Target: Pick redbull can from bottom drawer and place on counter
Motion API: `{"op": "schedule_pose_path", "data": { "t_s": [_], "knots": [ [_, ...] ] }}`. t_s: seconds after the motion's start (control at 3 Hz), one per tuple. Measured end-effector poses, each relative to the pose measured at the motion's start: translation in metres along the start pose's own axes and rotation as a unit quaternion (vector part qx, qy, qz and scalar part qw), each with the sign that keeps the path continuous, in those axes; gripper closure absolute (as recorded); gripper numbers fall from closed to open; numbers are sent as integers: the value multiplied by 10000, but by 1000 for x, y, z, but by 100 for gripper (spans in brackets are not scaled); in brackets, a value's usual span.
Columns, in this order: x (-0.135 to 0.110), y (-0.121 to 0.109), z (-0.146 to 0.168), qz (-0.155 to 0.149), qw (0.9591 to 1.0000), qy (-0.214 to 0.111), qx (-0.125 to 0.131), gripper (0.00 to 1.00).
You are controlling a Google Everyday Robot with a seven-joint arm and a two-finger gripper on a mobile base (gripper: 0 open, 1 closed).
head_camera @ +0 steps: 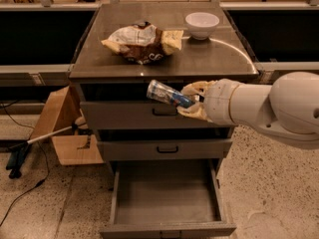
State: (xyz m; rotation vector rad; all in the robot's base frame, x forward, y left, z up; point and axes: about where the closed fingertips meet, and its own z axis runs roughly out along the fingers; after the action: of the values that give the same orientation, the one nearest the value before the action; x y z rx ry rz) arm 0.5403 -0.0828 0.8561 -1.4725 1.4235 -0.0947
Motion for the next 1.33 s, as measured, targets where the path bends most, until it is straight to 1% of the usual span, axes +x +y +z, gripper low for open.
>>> {"op": "schedule_pose_path", "data": {
  "t_s": [0.33, 0.67, 1.0, 1.33],
  "knots": [
    [7, -32, -2, -195, 9995, 222, 126, 100],
    [31, -69, -4, -383, 9964, 664, 351, 100],
    [61, -98, -7, -471, 9914, 1104, 517, 100],
    [86, -122, -8, -492, 9865, 1434, 617, 100]
  ]
}}
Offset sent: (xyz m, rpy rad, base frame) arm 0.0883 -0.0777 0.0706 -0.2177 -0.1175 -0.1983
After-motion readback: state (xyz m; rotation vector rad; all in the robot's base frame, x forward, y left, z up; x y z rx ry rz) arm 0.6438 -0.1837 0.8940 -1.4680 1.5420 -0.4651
